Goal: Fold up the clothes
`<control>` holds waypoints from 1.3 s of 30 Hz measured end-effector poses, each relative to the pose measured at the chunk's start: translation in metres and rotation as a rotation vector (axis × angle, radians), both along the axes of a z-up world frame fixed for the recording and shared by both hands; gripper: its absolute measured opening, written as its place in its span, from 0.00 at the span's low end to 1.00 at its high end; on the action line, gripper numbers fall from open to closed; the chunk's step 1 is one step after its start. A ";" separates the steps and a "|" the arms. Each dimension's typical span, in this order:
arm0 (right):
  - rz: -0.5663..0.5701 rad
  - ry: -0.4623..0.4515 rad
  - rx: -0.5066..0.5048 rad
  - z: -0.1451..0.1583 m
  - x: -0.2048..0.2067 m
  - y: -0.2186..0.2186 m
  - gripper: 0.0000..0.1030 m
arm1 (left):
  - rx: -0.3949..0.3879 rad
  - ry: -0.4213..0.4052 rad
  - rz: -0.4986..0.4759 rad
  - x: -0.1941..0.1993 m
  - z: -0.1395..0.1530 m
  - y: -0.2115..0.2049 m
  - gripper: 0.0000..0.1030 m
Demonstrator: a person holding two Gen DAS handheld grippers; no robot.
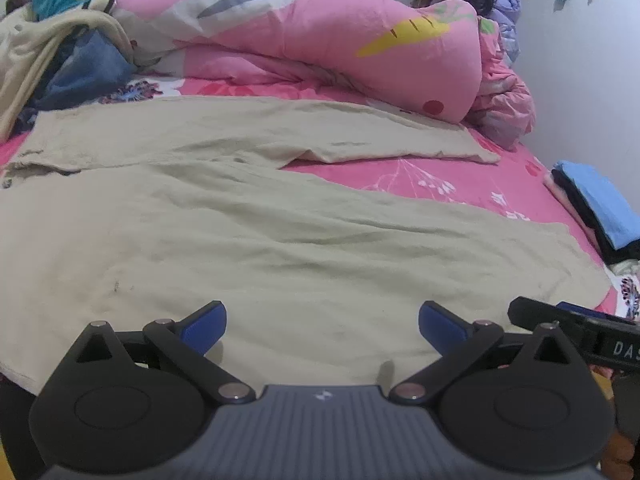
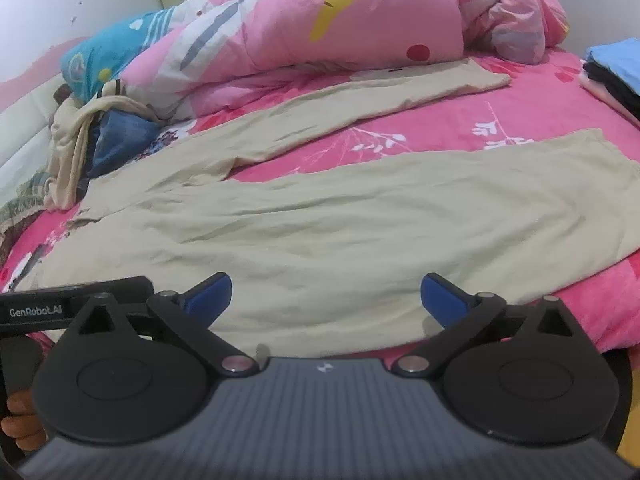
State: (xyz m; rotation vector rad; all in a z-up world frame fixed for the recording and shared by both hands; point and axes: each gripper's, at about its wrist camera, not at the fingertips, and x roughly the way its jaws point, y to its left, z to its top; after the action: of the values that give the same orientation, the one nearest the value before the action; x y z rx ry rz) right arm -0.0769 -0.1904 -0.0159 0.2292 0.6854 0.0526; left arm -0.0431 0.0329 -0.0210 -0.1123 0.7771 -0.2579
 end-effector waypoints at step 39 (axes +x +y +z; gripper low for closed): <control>0.012 0.016 -0.108 -0.001 -0.001 0.033 0.99 | 0.142 0.052 0.214 0.004 0.000 0.013 1.00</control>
State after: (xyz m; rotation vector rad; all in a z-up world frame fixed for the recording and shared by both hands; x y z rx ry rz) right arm -0.0782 -0.1577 -0.0174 0.1216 0.7035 0.0248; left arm -0.0393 0.0457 -0.0207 -0.0672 0.8261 0.0029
